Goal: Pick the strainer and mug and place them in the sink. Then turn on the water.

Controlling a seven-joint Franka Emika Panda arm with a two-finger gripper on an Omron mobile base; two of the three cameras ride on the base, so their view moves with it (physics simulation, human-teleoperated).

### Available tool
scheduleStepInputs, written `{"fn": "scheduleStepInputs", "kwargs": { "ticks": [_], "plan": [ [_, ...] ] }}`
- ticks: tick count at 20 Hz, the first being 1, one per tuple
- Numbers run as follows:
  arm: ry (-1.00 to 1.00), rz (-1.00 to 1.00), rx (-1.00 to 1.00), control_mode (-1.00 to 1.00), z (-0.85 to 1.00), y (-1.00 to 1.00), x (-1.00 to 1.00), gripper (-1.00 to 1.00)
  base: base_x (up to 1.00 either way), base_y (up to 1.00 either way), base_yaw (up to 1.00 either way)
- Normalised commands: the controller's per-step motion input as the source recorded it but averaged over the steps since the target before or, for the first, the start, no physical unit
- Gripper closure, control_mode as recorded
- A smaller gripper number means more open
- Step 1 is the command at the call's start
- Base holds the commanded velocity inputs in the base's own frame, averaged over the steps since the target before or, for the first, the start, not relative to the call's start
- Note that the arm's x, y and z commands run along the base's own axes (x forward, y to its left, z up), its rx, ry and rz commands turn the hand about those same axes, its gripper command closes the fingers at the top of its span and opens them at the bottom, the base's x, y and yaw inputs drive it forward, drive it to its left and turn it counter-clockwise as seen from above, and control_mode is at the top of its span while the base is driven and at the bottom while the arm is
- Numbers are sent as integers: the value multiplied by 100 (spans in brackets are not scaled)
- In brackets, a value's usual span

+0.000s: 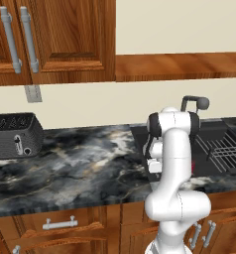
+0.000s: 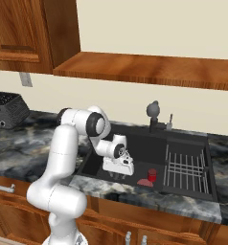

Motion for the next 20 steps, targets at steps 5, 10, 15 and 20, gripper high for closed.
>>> {"fn": "scheduleStepInputs", "kwargs": {
  "ticks": [5, 10, 15, 20],
  "plan": [
    [0, 0, 0, -100, 24, 0, 1, -100, 0, 0, 0],
    [-6, 0, 1, -100, 37, 0, 0, -100, 0, 0, 0],
    [-15, 0, 0, -100, 46, 0, -11, -100, 0, 0, 0],
    [-20, 0, 0, -100, 53, 0, -14, -100, 0, 0, 0]
  ]
}}
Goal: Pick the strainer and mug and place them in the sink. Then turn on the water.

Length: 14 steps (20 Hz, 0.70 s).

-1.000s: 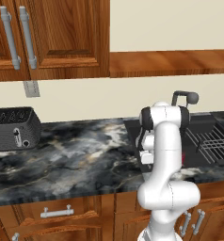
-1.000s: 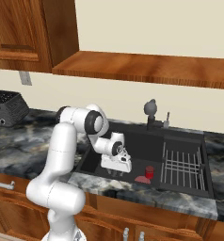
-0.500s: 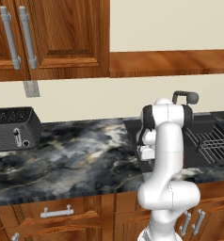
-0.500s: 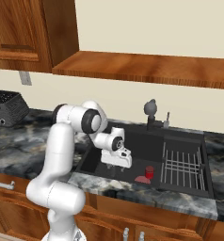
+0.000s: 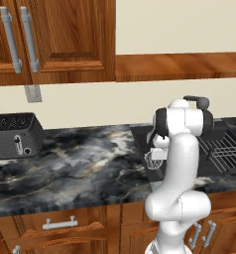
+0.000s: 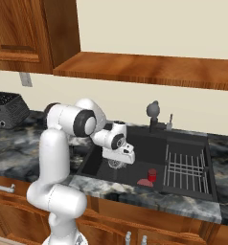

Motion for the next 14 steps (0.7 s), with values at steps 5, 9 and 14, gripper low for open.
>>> {"fn": "scheduleStepInputs", "kwargs": {
  "ticks": [5, 9, 14],
  "plan": [
    [-22, 0, 0, -100, 53, 0, -36, -100, 0, 0, 0],
    [-23, 4, 0, -100, 42, 0, -48, -100, 0, 0, 0],
    [-22, 3, 0, -100, 57, 0, -50, -100, 0, 0, 0]
  ]
}}
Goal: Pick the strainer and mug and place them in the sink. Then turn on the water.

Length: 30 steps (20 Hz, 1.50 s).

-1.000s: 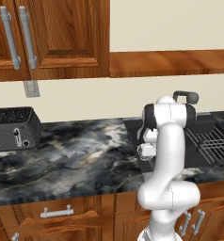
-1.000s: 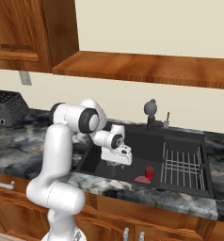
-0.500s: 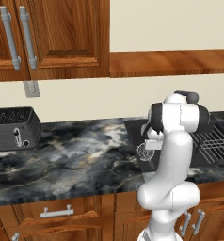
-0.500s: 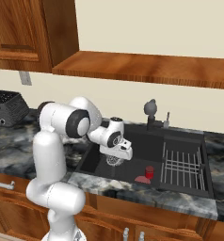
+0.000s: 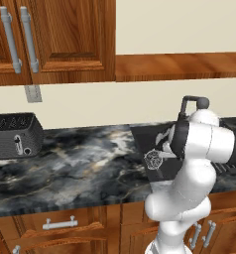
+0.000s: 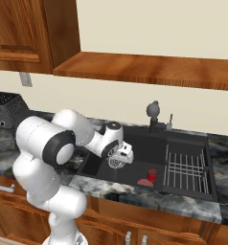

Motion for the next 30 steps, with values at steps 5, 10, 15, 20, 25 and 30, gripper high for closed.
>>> {"fn": "scheduleStepInputs", "kwargs": {
  "ticks": [5, 10, 15, 20, 25, 30],
  "plan": [
    [-18, 1, 0, -100, 73, 1, -52, -100, 0, 0, 0],
    [-8, -1, -4, -100, 70, 17, -68, -100, 0, 0, 0],
    [-1, -4, -7, -100, 72, 34, -57, -100, 0, 0, 0],
    [0, -2, 0, -100, 66, 22, -44, -100, 0, 0, 0],
    [0, 0, 0, -100, 75, 12, -36, -100, 0, 0, 0],
    [0, 0, 0, -100, 78, 4, -31, -100, 0, 0, 0]
  ]
}}
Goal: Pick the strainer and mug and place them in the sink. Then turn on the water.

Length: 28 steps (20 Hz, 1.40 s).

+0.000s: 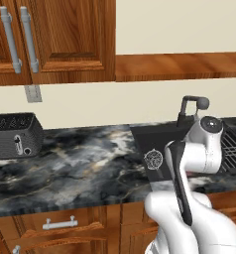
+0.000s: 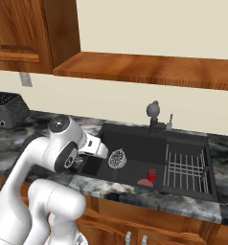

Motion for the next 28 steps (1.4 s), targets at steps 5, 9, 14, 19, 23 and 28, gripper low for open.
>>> {"fn": "scheduleStepInputs", "kwargs": {
  "ticks": [5, 9, 14, 19, 23, 28],
  "plan": [
    [6, 0, 0, -100, 63, 13, -39, -100, 0, 0, 0],
    [2, 0, 0, -100, 12, 13, -49, -100, 0, 0, 0],
    [2, 0, 0, -100, 7, 19, -48, -100, 0, 0, 0],
    [1, 0, 0, -100, 15, 10, -27, -100, 0, 0, 0],
    [0, 0, 0, -100, 25, 0, -3, -100, 0, 0, 0],
    [0, 2, 0, -100, 6, 0, -12, -100, 0, 0, 0]
  ]
}}
